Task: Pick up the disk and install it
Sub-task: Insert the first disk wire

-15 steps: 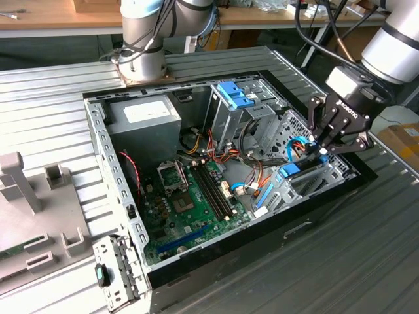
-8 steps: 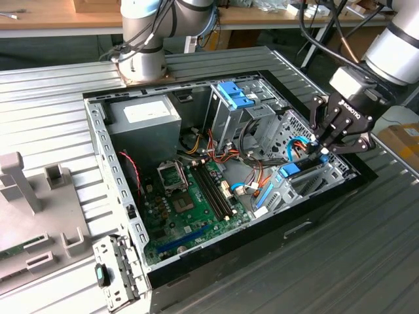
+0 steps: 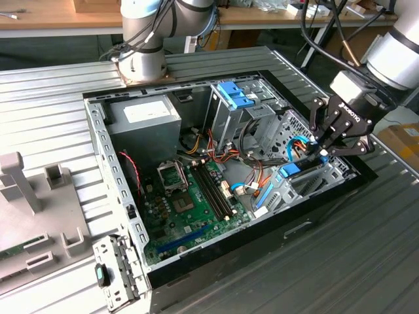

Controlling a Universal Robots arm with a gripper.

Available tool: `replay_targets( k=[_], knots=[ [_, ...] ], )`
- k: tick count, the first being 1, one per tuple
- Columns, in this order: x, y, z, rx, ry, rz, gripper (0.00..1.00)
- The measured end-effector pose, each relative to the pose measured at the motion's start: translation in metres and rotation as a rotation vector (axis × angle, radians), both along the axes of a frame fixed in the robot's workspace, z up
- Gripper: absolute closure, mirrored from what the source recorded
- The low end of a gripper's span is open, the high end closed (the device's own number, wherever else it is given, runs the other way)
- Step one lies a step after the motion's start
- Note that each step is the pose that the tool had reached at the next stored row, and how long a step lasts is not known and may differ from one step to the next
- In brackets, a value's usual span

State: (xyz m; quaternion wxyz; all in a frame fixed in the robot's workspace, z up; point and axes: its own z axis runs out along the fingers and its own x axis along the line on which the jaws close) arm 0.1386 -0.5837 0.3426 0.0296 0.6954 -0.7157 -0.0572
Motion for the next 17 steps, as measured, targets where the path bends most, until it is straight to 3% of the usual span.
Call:
replay_targets(
  k=[5,13,14,16,17],
  knots=[
    [0.0,-0.0036,-0.0033,0.0002,0.0,-0.014,0.83],
    [0.0,-0.0037,-0.0044,0.0002,0.0,-0.014,0.83],
    [0.0,-0.0037,-0.0047,0.0006,0.0,-0.014,0.82],
    [0.0,-0.0037,-0.0046,0.0002,0.0,-0.014,0.69],
    [0.0,-0.0037,-0.0014,0.0002,-0.0001,-0.014,0.69]
  ],
)
